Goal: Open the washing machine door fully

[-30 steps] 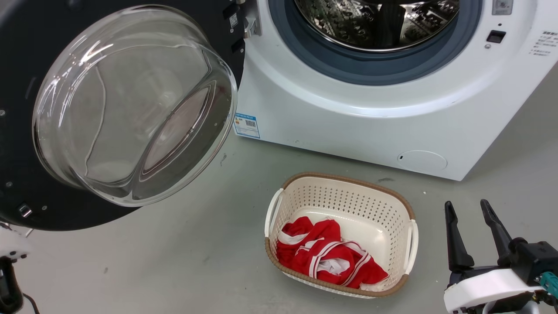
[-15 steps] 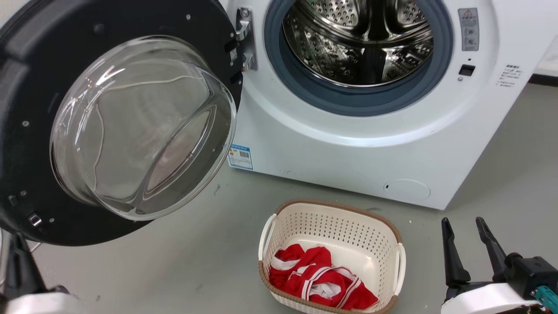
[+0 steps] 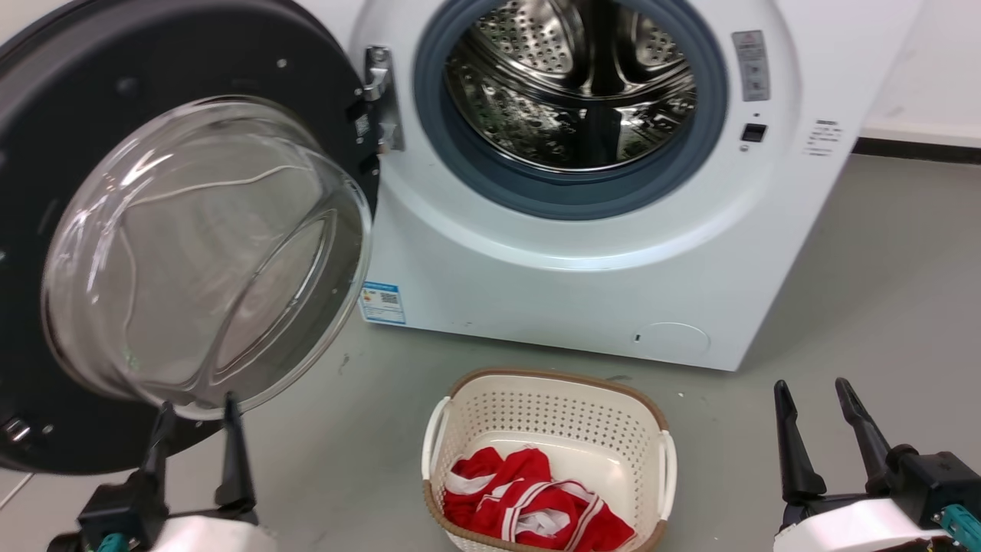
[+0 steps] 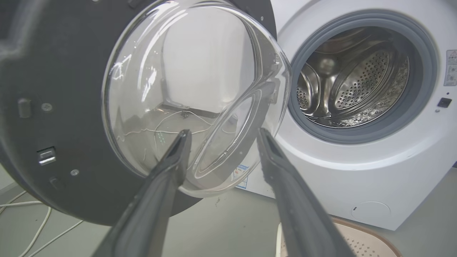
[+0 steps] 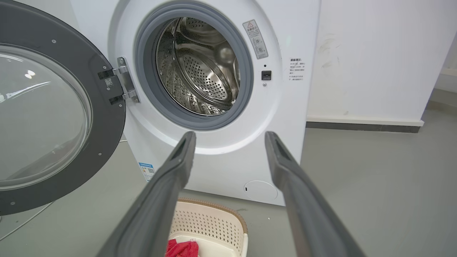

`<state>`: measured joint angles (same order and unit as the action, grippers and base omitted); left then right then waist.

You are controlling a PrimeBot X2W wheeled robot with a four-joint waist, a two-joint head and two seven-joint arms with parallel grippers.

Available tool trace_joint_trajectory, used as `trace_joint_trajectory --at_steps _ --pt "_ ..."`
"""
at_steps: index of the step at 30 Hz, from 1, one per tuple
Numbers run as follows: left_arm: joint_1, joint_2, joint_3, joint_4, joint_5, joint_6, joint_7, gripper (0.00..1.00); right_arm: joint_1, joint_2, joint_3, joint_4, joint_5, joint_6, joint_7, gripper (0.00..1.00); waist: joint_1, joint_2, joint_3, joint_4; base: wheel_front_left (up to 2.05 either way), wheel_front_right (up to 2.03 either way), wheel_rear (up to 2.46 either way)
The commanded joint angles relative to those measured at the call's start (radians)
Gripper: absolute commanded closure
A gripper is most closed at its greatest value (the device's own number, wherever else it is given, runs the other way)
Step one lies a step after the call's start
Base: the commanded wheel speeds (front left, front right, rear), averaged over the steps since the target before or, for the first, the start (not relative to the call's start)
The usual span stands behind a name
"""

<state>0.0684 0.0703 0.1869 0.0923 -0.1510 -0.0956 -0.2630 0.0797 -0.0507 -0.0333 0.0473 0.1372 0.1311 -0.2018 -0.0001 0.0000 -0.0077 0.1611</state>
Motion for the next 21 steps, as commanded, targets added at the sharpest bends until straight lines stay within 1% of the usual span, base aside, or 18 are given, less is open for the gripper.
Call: trace_joint_trajectory --at_steps 1,5,13,17,21 --pt "-0.018 -0.002 -0.011 0.0 0.013 -0.002 -0.003 0.0 -0.013 0.001 -0.001 -0.005 -0.012 -0.001 -0.001 0.0 0.0001 0.0 -0.002 -0.027 0.0 0.0 0.0" --pt "-0.062 -0.004 -0.047 -0.008 0.045 -0.009 -0.003 0.0 -0.02 0.001 -0.004 -0.034 -0.028 -0.001 0.003 0.0 0.0001 0.0 0.002 -0.076 0.0 0.0 0.0" --pt "-0.125 -0.007 -0.088 -0.023 0.094 -0.003 -0.003 0.0 -0.026 0.001 -0.024 -0.105 -0.079 -0.001 0.034 0.0 0.0001 0.0 0.012 -0.15 0.0 0.0 0.0" --pt "-0.125 -0.004 -0.094 -0.026 0.112 -0.001 -0.003 0.0 -0.016 0.001 -0.025 -0.115 -0.092 -0.001 0.044 0.0 0.0001 0.0 0.014 -0.167 0.0 0.0 0.0" --pt "-0.105 -0.004 -0.1 -0.013 0.118 0.007 -0.003 0.0 -0.007 0.001 -0.009 -0.094 -0.089 -0.001 0.05 0.0 0.0001 0.0 0.017 -0.173 0.0 0.0 0.0"
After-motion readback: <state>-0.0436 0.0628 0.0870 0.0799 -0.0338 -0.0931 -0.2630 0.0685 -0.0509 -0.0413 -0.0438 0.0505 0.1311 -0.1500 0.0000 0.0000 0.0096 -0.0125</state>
